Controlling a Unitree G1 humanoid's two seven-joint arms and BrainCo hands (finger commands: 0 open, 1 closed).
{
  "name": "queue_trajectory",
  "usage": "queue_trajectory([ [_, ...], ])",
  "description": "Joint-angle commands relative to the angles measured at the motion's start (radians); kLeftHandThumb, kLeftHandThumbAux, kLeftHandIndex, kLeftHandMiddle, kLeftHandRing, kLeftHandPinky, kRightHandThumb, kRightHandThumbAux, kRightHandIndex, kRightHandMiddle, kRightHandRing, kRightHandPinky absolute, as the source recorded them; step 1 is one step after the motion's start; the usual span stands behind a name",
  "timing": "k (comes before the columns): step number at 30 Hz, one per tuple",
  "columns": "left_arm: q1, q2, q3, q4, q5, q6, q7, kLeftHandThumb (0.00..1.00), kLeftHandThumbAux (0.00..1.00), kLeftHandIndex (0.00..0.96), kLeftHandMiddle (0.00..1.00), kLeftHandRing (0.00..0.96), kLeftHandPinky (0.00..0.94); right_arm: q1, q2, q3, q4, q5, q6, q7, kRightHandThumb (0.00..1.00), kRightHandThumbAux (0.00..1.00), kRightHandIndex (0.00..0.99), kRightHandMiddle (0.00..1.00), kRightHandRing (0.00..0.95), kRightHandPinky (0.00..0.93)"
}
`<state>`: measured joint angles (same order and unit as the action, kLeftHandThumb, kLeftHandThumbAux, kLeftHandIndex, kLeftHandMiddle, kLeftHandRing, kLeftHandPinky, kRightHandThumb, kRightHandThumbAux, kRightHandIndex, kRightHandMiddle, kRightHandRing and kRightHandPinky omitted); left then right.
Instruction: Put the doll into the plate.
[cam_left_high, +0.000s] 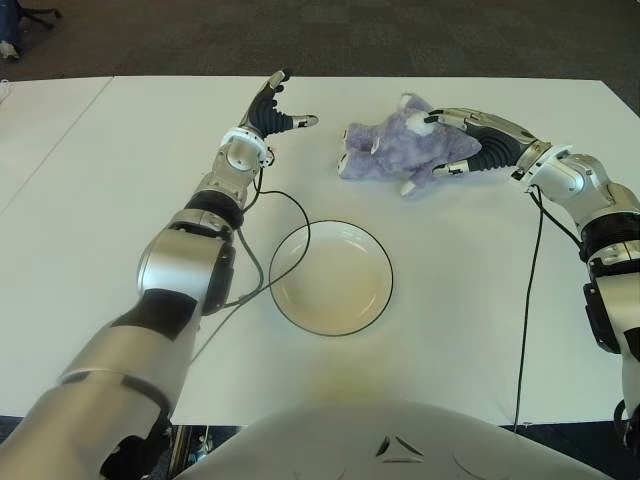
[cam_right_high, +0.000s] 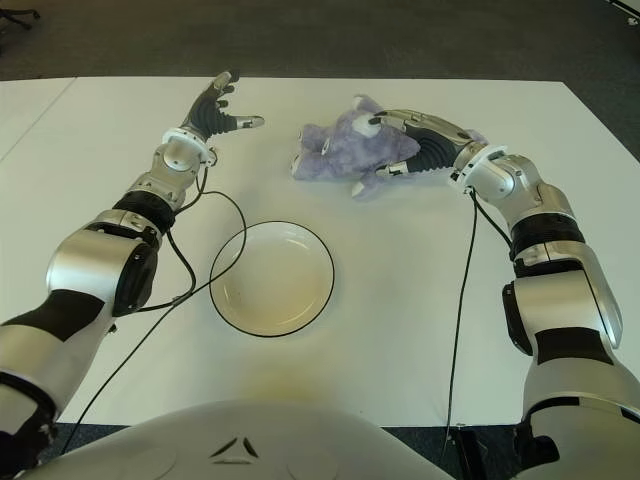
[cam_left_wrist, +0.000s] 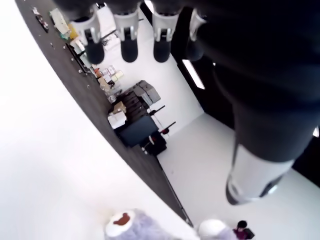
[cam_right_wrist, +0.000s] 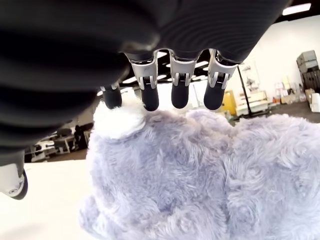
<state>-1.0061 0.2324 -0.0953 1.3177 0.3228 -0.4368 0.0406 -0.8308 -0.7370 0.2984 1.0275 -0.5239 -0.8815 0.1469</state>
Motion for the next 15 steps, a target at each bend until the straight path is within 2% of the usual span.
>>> queue_trajectory([
  [1, -0.033, 0.038, -0.072, 0.007, 0.077, -0.010, -0.021, 0.000, 0.786, 0.000, 0.000, 0.000, 0.000, 0.016, 0.001, -0.005, -0.002, 0.007, -0.008, -0.004, 0.200, 0.459, 0.000, 0.000, 0.000, 0.000],
  [8, -0.074, 0.096, -0.177, -0.003, 0.176, -0.050, -0.027, 0.000, 0.753, 0.000, 0.000, 0.000, 0.000, 0.016, -0.015, -0.020, -0.015, 0.019, -0.027, -0.008, 0.166, 0.470, 0.000, 0.000, 0.000, 0.000],
  [15, -0.101, 0.100, -0.242, -0.001, 0.227, -0.068, -0.008, 0.000, 0.771, 0.000, 0.000, 0.000, 0.000, -0.007, -0.016, -0.023, 0.002, -0.002, -0.047, -0.074, 0.169, 0.477, 0.000, 0.000, 0.000, 0.000],
])
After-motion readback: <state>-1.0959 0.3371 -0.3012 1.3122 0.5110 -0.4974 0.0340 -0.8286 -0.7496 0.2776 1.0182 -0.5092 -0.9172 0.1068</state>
